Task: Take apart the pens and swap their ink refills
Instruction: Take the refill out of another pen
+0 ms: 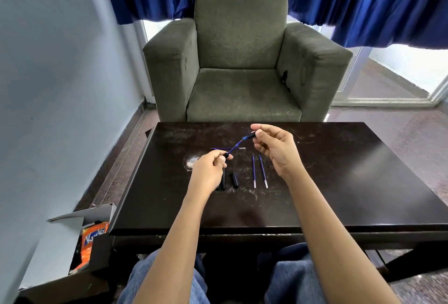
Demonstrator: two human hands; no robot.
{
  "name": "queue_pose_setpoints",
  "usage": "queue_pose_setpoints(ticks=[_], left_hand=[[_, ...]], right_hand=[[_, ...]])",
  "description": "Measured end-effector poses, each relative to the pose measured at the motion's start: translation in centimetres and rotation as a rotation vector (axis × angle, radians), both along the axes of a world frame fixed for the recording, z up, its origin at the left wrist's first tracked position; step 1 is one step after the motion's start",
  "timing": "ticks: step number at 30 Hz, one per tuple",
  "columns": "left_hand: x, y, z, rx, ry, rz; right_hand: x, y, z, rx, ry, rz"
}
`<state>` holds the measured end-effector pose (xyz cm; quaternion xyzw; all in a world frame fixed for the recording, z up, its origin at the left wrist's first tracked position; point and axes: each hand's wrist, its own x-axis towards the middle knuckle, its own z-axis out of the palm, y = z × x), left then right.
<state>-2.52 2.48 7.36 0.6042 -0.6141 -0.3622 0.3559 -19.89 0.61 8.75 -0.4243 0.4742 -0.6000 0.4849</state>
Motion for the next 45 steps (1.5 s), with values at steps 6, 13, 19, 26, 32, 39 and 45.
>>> queue_pose_setpoints(ticks=[6,13,19,26,32,39,45], left_hand=[[-0.2,0.1,0.0,0.010,-0.031,-0.015],[-0.3,0.0,0.1,0.015,-0.056,-0.009],[-0.4,-0.2,0.1,0.024,-0.045,-0.019],[-0.4,-0.2,0.6,0.050,-0.068,-0.049],[-0.7,-0.1,0.9,0.072,-0.029,-0.043],[-0.9,-0.1,1.4,0.107,0.028,-0.037],[-0.3,0.0,1.0,0.037,-0.031,-0.092]], right_hand=[[0.4,0.1,-0.3,-0.054,0.045,-0.050],[0.2,0.1,-0.2,-0.060,0.056,-0.037],[-0.1,-0.1,-0.3,-0.065,0.186,-0.050],[0.4,0.0,-0.4,0.003,0.164,0.034],[1.4,0.1,-0.6,0.118,-0.019,0.092],[1.4,0.0,-0.3,0.191,-0.153,0.100],[1.5,0.1,-0.1,0.204,-0.157,0.103]])
